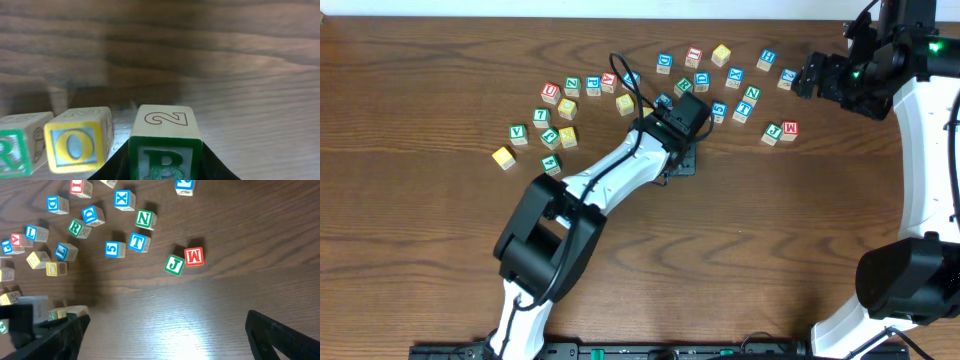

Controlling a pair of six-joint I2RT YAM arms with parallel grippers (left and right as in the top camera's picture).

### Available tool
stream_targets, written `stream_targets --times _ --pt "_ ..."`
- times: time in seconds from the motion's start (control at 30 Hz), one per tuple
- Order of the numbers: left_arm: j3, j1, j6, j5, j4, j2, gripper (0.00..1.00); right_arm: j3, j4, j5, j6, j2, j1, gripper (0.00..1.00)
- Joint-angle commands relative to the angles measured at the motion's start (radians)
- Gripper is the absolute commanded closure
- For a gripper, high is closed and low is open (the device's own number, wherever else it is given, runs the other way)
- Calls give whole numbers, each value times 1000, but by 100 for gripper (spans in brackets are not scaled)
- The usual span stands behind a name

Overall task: Spell out ROBOT
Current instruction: 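Place the green B block to the right of the O block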

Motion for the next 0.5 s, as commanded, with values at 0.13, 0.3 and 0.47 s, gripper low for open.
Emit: stream_targets --times 0.13,0.3,0.47 --pt "10 4 -16 -70 4 26 70 14 -4 4 -12 -2 5 1" --pt "10 4 -29 -102 5 31 70 14 -4 4 -12 -2 5 1" --pt "10 4 -29 -110 5 43 70 14 -4 4 -12 -2 5 1"
